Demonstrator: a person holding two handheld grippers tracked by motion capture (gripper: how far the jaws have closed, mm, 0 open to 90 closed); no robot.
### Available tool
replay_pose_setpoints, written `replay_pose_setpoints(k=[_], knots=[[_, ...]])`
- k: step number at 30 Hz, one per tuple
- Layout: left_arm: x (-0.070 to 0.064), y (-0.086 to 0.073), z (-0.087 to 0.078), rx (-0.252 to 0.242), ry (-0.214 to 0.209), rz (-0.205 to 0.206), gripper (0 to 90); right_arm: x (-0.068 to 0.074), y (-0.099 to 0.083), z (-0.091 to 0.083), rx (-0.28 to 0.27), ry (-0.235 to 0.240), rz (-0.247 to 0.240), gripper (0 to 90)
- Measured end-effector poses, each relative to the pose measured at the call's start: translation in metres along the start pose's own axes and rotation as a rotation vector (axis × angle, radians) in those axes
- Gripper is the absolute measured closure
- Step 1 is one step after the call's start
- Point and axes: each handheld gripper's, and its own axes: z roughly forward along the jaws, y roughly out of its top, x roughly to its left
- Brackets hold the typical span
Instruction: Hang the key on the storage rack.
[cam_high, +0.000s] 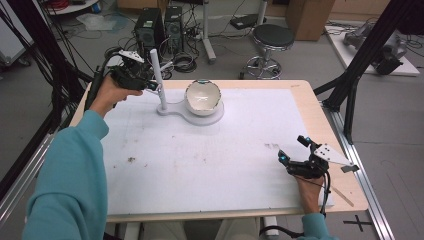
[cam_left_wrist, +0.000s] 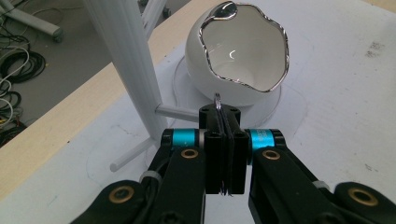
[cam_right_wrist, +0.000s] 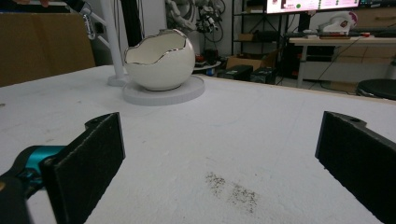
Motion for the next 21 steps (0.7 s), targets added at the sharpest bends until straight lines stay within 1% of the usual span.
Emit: replay_pose_setpoints(k=[6, 10, 12, 15, 21], knots=[[0.002, -0.001, 0.0, -0.006, -0.001, 0.001, 88.3, 0.0, 0.0, 0.0, 0.0, -0.001, -0.001, 0.6], [0.003, -0.001, 0.0, -0.007, 0.003, -0.006, 88.3, 0.0, 0.0, 0.0, 0.003, 0.0, 0.002, 0.6], [0.005, -0.001, 0.001, -0.01, 0.011, -0.02, 88.3, 0.0, 0.0, 0.0, 0.0, -0.001, -0.001, 0.6], [0.008, -0.002, 0.001, -0.016, 0.021, -0.029, 88.3, 0.0, 0.0, 0.0, 0.003, 0.0, 0.002, 0.6], [0.011, -0.003, 0.005, -0.01, 0.032, -0.033, 88.2, 0.0, 0.0, 0.0, 0.003, 0.0, 0.001, 0.6]])
